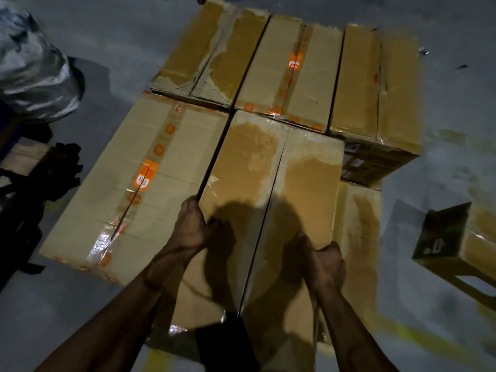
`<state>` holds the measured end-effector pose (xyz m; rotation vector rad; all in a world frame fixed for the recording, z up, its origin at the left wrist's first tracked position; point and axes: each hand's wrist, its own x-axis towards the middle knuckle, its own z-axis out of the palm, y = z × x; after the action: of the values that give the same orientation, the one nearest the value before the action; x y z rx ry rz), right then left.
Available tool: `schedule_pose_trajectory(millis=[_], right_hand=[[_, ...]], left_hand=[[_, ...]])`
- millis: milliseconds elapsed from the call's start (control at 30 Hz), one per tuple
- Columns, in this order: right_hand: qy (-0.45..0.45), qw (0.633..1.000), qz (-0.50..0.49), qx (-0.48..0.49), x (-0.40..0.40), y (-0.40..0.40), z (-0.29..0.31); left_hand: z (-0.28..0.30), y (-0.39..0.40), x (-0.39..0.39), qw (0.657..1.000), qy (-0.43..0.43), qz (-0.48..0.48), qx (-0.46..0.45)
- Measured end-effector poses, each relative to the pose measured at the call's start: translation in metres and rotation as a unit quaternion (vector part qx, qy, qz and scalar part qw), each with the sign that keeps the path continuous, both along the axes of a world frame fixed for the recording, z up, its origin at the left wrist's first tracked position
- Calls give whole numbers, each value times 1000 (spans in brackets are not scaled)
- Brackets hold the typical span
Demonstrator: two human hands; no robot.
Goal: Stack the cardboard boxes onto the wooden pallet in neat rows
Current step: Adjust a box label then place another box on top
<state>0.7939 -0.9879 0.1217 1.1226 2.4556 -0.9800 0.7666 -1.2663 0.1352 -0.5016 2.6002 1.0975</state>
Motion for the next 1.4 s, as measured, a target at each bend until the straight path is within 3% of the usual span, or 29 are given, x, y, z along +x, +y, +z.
schedule_pose_trajectory(millis=[133,300,633,733,967,1067,1267,1400], right_hand=[[8,1000,4,-18,-14,-7,-12],[33,994,37,-95,-32,-22,-31],[-15,996,76,-47,-28,-22,-25],[-44,988,151,6,-10,-29,-16],[-74,959,271,37,89,-42,-3],[-73,957,277,42,124,-40,0],[-48,904,416,89,171,-35,-1],[-66,864,488,101,172,-32,-18]], left_hand=[[-17,-5,-15,999,-2,-23,-29],[-44,-7,-11,977,-24,-88,-194],[-40,-11,-10,979,-36,-114,-165],[-34,-13,0,979,-44,-117,-161],[-19,-13,90,977,-54,-114,-173],[-18,-22,128,971,-67,-133,-186],[-18,-36,179,961,-110,-168,-189],[-12,-46,174,932,-145,-241,-229]])
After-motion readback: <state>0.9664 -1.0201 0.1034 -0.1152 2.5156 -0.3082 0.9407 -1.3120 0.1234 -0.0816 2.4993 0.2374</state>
